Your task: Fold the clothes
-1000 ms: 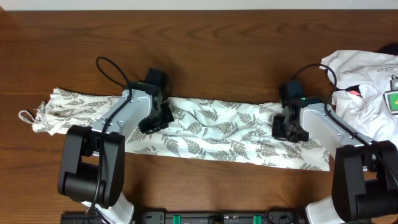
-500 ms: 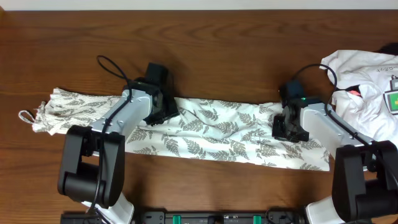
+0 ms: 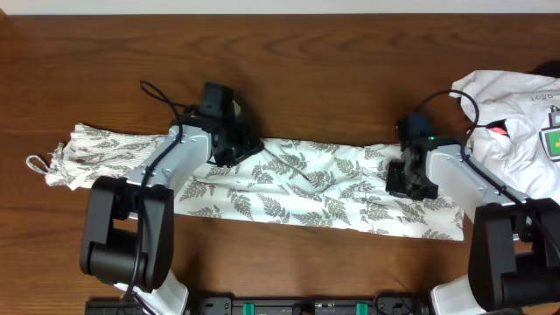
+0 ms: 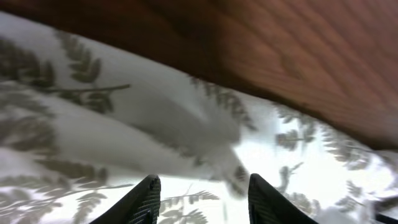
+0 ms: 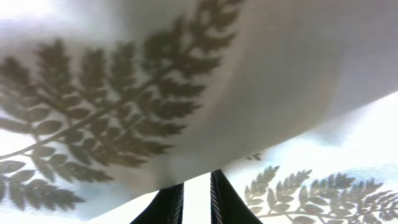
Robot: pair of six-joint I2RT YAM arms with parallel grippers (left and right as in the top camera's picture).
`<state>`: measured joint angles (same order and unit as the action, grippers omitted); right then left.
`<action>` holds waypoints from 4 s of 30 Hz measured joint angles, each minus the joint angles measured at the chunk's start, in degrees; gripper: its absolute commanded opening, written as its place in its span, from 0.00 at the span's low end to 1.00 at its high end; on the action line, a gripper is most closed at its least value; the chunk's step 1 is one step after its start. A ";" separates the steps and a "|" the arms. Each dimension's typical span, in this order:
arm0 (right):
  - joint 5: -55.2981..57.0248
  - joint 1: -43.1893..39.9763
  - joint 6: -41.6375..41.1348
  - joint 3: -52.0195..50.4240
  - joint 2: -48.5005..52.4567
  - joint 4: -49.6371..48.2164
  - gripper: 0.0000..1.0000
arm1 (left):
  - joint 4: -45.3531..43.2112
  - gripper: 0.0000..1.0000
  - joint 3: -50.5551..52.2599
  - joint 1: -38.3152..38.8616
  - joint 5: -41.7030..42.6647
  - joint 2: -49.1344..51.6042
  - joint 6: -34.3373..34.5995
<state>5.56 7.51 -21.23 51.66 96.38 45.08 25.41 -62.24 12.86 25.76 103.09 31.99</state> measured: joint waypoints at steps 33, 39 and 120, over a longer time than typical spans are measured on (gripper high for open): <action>0.11 -0.94 0.72 0.00 0.00 0.35 0.15 | 0.07 0.47 0.00 0.39 -7.96 0.00 9.84; 0.11 -0.94 0.72 0.00 0.00 0.39 0.14 | -0.37 0.38 0.00 0.76 -9.40 0.00 10.36; 0.11 -0.94 1.33 -0.02 0.00 1.81 0.16 | 13.33 0.22 -1.86 -2.86 -25.40 3.78 -12.79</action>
<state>5.67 6.57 -19.90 51.64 96.38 46.89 38.74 -64.10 10.00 0.36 106.87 19.20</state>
